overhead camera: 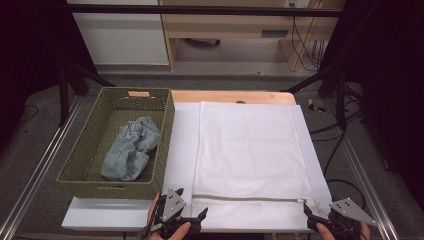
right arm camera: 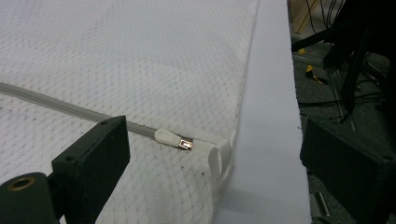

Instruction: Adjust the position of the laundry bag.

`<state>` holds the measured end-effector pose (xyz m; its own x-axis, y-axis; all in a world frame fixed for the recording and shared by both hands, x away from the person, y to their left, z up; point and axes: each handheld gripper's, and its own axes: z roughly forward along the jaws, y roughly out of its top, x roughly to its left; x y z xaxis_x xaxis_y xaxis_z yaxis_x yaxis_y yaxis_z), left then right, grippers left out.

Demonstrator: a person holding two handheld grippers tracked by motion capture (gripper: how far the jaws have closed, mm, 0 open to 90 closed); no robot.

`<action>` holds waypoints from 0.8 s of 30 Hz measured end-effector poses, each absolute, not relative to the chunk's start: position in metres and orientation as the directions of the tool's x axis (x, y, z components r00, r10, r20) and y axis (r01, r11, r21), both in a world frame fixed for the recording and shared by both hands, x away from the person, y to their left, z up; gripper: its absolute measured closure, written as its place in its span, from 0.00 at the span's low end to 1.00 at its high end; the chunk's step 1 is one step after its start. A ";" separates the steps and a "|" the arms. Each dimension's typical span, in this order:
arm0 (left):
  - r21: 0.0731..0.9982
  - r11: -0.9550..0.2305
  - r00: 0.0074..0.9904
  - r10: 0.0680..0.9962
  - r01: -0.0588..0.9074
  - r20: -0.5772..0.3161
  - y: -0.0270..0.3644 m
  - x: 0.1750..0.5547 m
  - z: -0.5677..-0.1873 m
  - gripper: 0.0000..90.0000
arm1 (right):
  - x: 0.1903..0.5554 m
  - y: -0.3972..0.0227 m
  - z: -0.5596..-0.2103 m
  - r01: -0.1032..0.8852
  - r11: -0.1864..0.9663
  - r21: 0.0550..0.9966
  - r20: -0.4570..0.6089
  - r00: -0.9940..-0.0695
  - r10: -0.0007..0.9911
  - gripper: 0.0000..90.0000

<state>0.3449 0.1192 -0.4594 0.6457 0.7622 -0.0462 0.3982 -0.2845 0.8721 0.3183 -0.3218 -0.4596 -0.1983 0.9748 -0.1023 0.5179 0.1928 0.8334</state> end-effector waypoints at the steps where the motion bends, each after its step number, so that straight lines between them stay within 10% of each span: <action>1: 0.870 -0.289 0.647 0.761 0.399 -0.044 0.119 0.345 -0.459 0.05 | 0.318 -0.322 -0.459 0.518 0.189 0.835 -0.100 -0.194 0.976 0.09; 24: 0.859 -0.314 0.659 0.752 0.404 -0.034 0.115 0.343 -0.459 0.07 | 0.315 -0.326 -0.459 0.498 0.164 0.852 -0.099 -0.155 0.983 0.11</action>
<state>0.3433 0.1147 -0.4586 0.6587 0.7516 -0.0345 0.4035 -0.3143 0.8593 0.3153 -0.3259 -0.4590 -0.1550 0.9830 -0.0988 0.4976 0.1641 0.8517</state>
